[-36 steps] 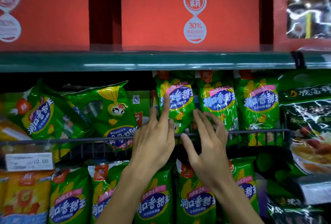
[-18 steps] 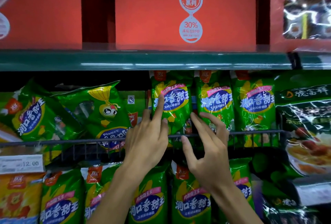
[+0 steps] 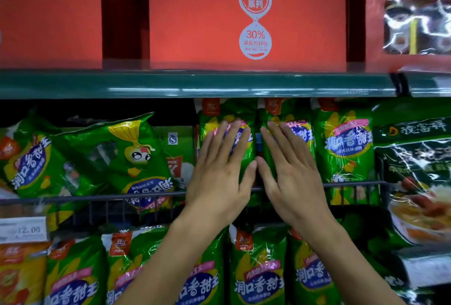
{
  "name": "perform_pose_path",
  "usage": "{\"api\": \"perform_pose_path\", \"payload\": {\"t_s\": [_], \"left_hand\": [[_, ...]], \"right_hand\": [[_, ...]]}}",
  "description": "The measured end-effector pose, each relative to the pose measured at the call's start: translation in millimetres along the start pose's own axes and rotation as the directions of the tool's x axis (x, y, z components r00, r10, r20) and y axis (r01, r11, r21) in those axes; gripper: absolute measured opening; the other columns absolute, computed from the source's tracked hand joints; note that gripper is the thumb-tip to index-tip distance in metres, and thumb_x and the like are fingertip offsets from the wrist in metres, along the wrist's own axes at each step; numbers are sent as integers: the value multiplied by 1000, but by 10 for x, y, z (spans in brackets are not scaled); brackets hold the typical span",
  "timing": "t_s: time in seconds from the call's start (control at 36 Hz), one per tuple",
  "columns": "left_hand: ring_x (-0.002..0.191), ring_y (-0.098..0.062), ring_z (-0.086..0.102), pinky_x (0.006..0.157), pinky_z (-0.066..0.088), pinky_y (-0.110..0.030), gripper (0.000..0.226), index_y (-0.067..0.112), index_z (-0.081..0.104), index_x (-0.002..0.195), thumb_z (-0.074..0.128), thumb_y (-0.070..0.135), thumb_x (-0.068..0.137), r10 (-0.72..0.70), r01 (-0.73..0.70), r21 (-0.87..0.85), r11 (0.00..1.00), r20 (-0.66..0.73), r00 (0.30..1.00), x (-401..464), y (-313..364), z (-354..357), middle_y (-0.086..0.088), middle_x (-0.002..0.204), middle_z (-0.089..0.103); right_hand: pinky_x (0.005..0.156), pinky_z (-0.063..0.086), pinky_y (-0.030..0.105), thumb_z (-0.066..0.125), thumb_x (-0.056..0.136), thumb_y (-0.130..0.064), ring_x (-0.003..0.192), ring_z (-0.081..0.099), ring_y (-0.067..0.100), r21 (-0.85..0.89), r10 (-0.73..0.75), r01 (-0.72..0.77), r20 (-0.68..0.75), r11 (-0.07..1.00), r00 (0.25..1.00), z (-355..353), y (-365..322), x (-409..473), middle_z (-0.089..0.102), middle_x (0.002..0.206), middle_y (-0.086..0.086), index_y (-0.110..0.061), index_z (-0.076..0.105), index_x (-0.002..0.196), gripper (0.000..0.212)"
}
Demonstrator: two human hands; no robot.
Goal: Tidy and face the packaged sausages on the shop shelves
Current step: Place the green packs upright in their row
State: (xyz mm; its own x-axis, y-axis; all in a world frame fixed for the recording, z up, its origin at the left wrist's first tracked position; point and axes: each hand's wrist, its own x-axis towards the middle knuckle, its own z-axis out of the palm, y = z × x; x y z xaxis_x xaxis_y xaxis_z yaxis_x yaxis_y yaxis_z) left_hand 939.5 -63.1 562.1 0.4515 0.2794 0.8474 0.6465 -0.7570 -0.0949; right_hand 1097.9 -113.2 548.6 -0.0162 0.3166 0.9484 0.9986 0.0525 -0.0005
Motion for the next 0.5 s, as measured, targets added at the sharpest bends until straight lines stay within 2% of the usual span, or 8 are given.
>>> {"api": "perform_pose_path", "payload": {"t_s": [0.08, 0.17, 0.22, 0.33, 0.42, 0.5], "left_hand": [[157, -11, -16, 126, -13, -36, 65, 30, 5, 165, 9, 54, 105, 8, -8, 41, 999, 9, 1000, 102, -69, 51, 9, 173, -2], [158, -18, 3, 127, -10, -36, 61, 32, 20, 163, 14, 52, 105, 29, -29, 26, 999, 11, 1000, 235, -105, 15, 8, 169, 19], [156, -19, 10, 127, -11, -35, 60, 32, 24, 162, 16, 51, 106, 45, -46, 29, 999, 34, 998, 306, -127, -5, 8, 167, 25], [156, -17, 9, 126, -13, -33, 63, 33, 23, 162, 17, 57, 104, 90, -88, -25, 996, 78, 993, 293, -166, -77, 11, 168, 22], [157, -10, -4, 123, -19, -27, 62, 34, 19, 163, 22, 57, 105, 102, -94, -69, 993, 123, 987, 229, -164, -198, 17, 170, 11], [154, -4, -19, 122, -23, -27, 63, 34, 6, 164, 23, 56, 108, 84, -80, -35, 996, 163, 983, 174, -166, -288, 20, 170, -3]], "right_hand": [[129, 11, 42, 33, 106, -47, 158, 11, 13, -39, -3, 3, -10, 999, 1000, 36, 33, 32, 29, 167, -5, -21, 34, 159, 59], [127, 16, 48, 36, 106, -47, 156, 22, 19, -53, 14, -15, -34, 998, 999, 53, 32, 95, 38, 163, -2, -20, 39, 157, 58], [126, 16, 50, 35, 106, -47, 154, 25, 23, -56, 24, -26, -38, 998, 999, 51, 28, 144, 41, 160, 0, -20, 42, 156, 57], [127, 12, 52, 32, 103, -51, 154, 26, 23, -94, 56, -56, -5, 994, 998, 20, 31, 174, 43, 159, -2, -21, 42, 155, 60], [126, 9, 55, 31, 102, -56, 154, 26, 21, -114, 99, -97, 13, 989, 995, -22, 26, 183, 43, 159, -4, -25, 42, 154, 62], [126, 8, 56, 32, 101, -59, 154, 26, 20, -118, 118, -115, 15, 986, 993, -28, 30, 186, 44, 159, -5, -26, 43, 154, 63]]}}
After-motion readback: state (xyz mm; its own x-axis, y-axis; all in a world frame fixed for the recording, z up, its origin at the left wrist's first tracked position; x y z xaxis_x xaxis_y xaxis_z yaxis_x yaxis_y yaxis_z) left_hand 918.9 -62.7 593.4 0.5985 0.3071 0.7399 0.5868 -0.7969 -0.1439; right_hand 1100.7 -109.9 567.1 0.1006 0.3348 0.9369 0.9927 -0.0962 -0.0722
